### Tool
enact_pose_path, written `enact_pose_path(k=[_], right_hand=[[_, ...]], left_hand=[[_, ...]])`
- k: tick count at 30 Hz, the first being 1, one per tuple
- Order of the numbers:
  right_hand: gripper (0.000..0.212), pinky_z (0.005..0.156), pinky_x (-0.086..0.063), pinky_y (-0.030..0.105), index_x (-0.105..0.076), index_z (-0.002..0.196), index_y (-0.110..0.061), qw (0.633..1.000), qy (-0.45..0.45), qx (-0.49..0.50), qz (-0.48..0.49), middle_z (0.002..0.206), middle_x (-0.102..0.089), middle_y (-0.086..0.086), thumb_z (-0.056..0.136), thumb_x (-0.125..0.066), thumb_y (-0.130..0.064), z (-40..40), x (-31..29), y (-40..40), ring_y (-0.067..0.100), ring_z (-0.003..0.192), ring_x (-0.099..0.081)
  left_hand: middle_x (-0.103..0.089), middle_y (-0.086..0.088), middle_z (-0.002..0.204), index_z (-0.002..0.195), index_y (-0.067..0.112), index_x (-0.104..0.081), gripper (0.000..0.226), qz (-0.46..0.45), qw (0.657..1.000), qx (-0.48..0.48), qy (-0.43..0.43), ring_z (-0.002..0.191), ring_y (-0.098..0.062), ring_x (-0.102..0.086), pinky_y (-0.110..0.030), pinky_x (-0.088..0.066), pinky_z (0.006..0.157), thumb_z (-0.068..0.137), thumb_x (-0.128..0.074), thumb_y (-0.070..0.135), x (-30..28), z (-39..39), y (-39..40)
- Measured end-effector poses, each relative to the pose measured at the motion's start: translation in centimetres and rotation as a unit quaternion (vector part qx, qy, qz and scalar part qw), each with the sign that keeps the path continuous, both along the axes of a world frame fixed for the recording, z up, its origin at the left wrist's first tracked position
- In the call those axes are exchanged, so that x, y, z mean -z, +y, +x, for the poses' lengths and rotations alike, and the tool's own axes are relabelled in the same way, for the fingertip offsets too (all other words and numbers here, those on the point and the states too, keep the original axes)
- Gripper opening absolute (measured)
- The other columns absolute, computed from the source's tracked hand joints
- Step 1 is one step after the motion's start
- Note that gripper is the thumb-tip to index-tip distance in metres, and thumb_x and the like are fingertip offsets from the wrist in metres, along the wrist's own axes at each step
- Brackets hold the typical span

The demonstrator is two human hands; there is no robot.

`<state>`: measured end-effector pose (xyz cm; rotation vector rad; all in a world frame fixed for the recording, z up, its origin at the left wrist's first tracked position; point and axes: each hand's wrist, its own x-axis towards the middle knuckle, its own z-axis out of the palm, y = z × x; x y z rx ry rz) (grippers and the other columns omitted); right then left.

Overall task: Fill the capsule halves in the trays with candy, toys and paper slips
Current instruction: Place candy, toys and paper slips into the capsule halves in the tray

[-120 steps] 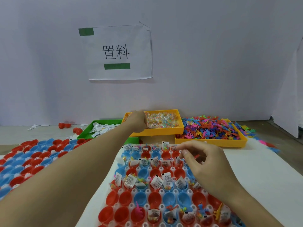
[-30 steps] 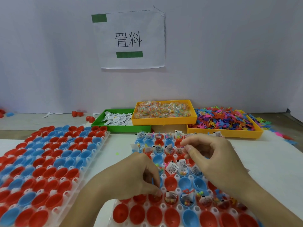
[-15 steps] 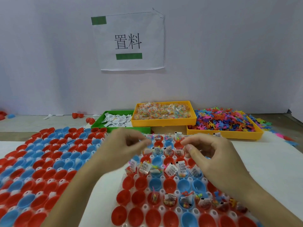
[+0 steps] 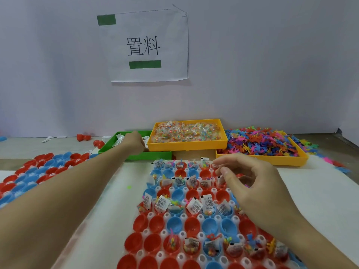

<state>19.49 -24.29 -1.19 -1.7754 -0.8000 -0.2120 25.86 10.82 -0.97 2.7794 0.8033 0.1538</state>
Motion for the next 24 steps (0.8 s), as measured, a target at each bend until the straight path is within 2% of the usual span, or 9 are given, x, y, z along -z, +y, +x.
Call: enact_pose_path(k=[5,9,12,14,17,19,24], right_hand=[[0.020,0.068,-0.054,0.016,-0.072,0.097,-0.035,1.000,0.000,0.001,-0.003,0.087,-0.071,-0.019,0.093,-0.063,-0.017,0.19,0.06,-0.10,0.004,0.084,-0.068],[0.020,0.068,-0.054,0.019,-0.072,0.097,-0.035,1.000,-0.002,0.009,-0.009,0.088,-0.071,-0.021,0.093,-0.064,-0.017,0.24,0.11,-0.03,0.002,0.087,-0.067],[0.021,0.071,-0.055,0.021,-0.072,0.097,-0.035,1.000,-0.002,0.010,-0.010,0.088,-0.071,-0.022,0.093,-0.064,-0.017,0.27,0.18,-0.04,0.001,0.088,-0.067],[0.022,0.071,-0.055,0.021,-0.072,0.097,-0.036,1.000,0.000,0.008,-0.011,0.088,-0.071,-0.022,0.093,-0.064,-0.016,0.28,0.23,-0.04,0.002,0.088,-0.067],[0.024,0.067,-0.054,0.019,-0.072,0.096,-0.037,1.000,-0.001,0.005,-0.013,0.086,-0.071,-0.021,0.093,-0.065,-0.014,0.32,0.36,-0.04,0.004,0.085,-0.068],[0.025,0.067,-0.055,0.022,-0.072,0.095,-0.038,1.000,-0.002,0.005,-0.015,0.085,-0.072,-0.020,0.093,-0.065,-0.014,0.38,0.41,-0.02,0.004,0.085,-0.068],[0.026,0.066,-0.054,0.019,-0.072,0.095,-0.038,1.000,-0.005,0.005,-0.014,0.086,-0.071,-0.021,0.093,-0.065,-0.014,0.45,0.48,-0.01,0.003,0.085,-0.067]], left_hand=[[-0.058,-0.009,0.077,0.096,0.000,-0.070,0.013,-0.016,0.999,-0.032,-0.006,0.066,-0.019,-0.049,-0.026,-0.039,0.052,0.092,-0.059,0.004,0.29,0.87,-0.14],[-0.063,-0.013,0.085,0.091,0.004,-0.069,0.005,-0.045,0.998,-0.043,-0.025,0.076,-0.023,-0.054,-0.031,-0.045,0.068,0.091,-0.064,0.006,0.47,0.81,0.43],[-0.065,-0.011,0.089,0.095,0.009,-0.071,0.007,-0.053,0.998,-0.033,-0.028,0.081,-0.023,-0.056,-0.031,-0.046,0.070,0.090,-0.067,0.010,0.65,0.57,0.31],[-0.063,-0.008,0.088,0.096,0.011,-0.071,0.008,-0.051,0.998,-0.030,-0.017,0.081,-0.022,-0.055,-0.029,-0.044,0.066,0.090,-0.066,0.011,0.66,0.56,0.07],[-0.056,-0.009,0.078,0.091,0.005,-0.064,0.008,-0.048,0.998,-0.048,-0.003,0.071,-0.021,-0.050,-0.027,-0.037,0.054,0.091,-0.057,0.005,0.60,0.79,-0.37],[-0.052,-0.009,0.075,0.088,0.004,-0.060,0.009,-0.050,0.997,-0.060,-0.009,0.068,-0.021,-0.047,-0.027,-0.034,0.052,0.091,-0.052,0.003,0.68,0.96,-0.47],[-0.065,-0.013,0.089,0.095,0.002,-0.070,0.013,-0.083,0.992,-0.070,-0.066,0.081,-0.024,-0.055,-0.031,-0.044,0.070,0.091,-0.059,0.009,0.73,0.61,0.29]])
